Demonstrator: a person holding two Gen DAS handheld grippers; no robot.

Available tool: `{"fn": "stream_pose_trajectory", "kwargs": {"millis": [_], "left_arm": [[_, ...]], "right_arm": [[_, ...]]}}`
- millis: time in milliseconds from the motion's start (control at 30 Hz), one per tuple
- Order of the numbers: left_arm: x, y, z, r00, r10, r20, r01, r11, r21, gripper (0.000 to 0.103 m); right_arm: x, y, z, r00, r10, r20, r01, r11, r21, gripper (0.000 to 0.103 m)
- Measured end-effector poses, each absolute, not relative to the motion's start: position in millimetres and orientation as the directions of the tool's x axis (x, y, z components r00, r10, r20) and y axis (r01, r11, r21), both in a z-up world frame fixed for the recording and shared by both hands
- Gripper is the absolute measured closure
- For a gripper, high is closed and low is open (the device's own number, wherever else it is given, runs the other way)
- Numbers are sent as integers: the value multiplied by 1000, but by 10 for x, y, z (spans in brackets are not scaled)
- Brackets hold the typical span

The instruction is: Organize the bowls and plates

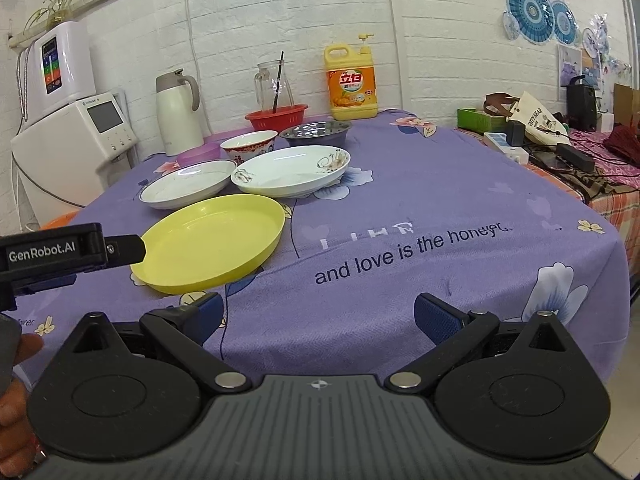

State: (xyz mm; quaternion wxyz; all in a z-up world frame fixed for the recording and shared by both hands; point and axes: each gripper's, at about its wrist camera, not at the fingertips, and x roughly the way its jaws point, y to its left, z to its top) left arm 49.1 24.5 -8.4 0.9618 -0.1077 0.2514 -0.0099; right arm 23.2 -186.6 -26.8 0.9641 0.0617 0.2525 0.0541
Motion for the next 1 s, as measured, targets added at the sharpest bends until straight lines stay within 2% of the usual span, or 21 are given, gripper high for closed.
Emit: {"fn": "stream_pose_trajectory", "kwargs": {"millis": [233,500,1000], "left_arm": [[828,399,-68,848,-22,-530,-97,976,-196,7],[1244,552,-22,834,-2,-551,-127,973,-195,7],[1683,672,-383,770,-56,-635,-91,976,-196,7]], "right_arm": [[581,-1849,-265,837,168,-522,-80,979,187,0],[1052,-1620,-123,806,214,-551,-148,976,162,0],[1642,-1359,-404,732,197,-653,-193,978,79,0]]}}
